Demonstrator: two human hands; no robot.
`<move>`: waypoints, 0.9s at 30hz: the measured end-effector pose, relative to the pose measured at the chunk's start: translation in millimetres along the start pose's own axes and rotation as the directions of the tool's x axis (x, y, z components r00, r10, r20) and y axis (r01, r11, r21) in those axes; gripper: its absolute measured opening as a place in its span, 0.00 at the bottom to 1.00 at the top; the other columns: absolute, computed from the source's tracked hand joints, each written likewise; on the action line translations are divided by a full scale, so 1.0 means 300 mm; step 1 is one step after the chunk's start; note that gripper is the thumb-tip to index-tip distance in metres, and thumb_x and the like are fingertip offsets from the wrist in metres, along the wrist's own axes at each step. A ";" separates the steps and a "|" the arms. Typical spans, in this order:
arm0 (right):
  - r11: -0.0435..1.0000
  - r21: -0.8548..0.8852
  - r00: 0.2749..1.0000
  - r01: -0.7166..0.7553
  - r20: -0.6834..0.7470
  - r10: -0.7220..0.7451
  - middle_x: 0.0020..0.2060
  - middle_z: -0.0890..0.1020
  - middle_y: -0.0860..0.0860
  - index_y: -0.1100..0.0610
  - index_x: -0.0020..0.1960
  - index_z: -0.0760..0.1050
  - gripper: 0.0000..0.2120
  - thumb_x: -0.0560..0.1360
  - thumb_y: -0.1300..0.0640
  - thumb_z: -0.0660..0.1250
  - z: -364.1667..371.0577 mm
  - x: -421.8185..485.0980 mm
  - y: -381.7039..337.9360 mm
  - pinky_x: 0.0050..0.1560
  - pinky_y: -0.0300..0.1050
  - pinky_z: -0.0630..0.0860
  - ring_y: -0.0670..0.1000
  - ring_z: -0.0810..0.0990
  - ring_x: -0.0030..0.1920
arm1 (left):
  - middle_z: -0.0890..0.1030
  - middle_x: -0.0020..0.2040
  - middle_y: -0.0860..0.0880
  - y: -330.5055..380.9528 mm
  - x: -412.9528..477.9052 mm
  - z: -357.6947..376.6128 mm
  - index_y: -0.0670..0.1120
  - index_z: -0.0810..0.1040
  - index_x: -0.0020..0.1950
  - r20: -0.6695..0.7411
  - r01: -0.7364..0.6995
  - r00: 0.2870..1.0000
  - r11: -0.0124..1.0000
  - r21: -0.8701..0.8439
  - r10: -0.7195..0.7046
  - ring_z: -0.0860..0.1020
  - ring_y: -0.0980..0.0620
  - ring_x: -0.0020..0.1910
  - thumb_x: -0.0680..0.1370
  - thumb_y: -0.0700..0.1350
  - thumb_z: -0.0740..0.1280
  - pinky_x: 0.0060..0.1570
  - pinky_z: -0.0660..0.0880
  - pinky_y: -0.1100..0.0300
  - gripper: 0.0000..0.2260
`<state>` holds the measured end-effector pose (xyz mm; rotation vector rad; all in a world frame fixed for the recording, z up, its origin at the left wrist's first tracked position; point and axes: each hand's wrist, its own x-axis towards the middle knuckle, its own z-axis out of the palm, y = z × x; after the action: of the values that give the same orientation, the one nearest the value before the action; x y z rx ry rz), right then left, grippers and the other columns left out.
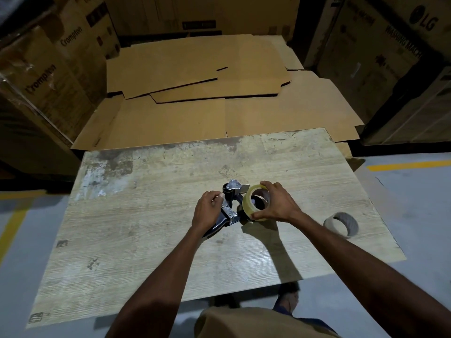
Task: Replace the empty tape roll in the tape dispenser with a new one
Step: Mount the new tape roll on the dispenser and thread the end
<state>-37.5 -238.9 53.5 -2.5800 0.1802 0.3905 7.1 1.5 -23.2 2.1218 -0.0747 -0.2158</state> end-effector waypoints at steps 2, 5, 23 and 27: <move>1.000 0.011 1.000 -0.007 -0.016 0.007 0.68 0.73 0.58 0.52 0.80 0.61 0.58 0.58 0.39 0.84 0.008 0.002 -0.004 0.62 0.51 0.76 0.59 0.74 0.66 | 0.80 0.52 0.51 0.019 -0.014 0.005 0.49 0.82 0.58 -0.013 0.031 0.999 0.999 -0.036 -0.032 0.80 0.52 0.51 0.83 0.56 0.66 0.53 0.78 0.52 0.13; 0.999 0.032 0.999 -0.017 -0.035 0.018 0.68 0.72 0.57 0.53 0.81 0.61 0.59 0.58 0.37 0.84 0.029 0.004 -0.013 0.63 0.52 0.76 0.59 0.75 0.67 | 0.79 0.52 0.53 0.053 -0.030 0.019 0.51 0.82 0.57 0.012 0.065 0.998 0.996 -0.068 -0.064 0.79 0.55 0.51 0.80 0.64 0.66 0.52 0.76 0.55 0.19; 0.885 0.451 0.976 -0.113 -0.117 0.184 0.57 0.87 0.52 0.58 0.64 0.83 0.16 0.79 0.54 0.73 0.016 -0.009 0.108 0.51 0.37 0.76 0.50 0.83 0.57 | 0.76 0.47 0.63 0.159 -0.067 0.032 0.65 0.76 0.45 0.076 0.070 0.996 0.973 -0.221 -0.054 0.77 0.61 0.50 0.76 0.57 0.76 0.47 0.71 0.62 0.09; 0.845 0.508 0.959 -0.168 -0.113 0.259 0.42 0.88 0.50 0.58 0.49 0.89 0.04 0.76 0.59 0.76 0.004 0.004 0.125 0.37 0.27 0.73 0.47 0.85 0.46 | 0.77 0.51 0.63 0.140 -0.068 0.039 0.64 0.80 0.52 0.074 0.054 0.996 0.982 -0.182 -0.041 0.76 0.54 0.58 0.75 0.61 0.75 0.54 0.71 0.58 0.09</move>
<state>-44.3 -270.5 34.3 -2.0831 0.5633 0.1600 -13.7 -27.7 8.7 1.9329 -0.0435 -0.3134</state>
